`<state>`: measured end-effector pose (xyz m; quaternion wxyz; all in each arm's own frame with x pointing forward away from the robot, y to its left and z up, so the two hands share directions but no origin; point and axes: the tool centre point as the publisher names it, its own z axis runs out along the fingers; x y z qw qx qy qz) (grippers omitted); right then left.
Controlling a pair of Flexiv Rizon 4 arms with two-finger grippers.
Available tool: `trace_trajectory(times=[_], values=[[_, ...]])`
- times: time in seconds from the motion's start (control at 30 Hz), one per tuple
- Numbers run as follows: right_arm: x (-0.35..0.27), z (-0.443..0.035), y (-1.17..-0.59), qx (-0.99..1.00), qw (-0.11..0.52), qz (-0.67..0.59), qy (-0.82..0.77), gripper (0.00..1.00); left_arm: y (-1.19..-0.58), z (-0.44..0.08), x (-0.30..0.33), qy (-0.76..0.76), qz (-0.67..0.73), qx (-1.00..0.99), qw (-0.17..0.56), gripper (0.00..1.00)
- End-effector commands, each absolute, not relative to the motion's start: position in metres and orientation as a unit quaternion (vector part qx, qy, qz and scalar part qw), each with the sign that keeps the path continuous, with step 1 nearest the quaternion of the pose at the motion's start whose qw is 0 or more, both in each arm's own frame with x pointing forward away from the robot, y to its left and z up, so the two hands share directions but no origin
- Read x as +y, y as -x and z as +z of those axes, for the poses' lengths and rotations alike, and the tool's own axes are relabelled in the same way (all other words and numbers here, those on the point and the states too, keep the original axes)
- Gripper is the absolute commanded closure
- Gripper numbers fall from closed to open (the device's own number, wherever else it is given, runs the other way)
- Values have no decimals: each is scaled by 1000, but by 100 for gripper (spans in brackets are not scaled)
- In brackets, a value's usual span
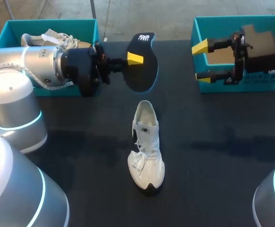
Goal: Take the shoe out of the shoebox, open the shoe tongue, remove and reinsert the insole, then place the shoe into the shoebox
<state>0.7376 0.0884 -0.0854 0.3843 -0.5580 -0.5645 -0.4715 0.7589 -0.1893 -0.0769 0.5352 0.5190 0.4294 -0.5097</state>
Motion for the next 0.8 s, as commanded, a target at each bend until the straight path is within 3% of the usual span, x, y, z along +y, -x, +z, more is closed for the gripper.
trace_trajectory(times=[0.03, 0.37, 0.53, 0.8], values=[[91, -83, -739, -566, 383, -468, 560, 0, -765, -76, -192, -524, -510, 426, 533, 100], [91, -83, -739, -566, 383, -468, 560, 0, -765, -76, -192, -524, -510, 426, 533, 100], [91, -83, -739, -566, 383, -468, 560, 0, -744, -69, -194, -378, -631, 557, 386, 100], [91, -83, -739, -566, 383, -468, 560, 0, -735, -64, -185, -223, -705, 627, 245, 100]])
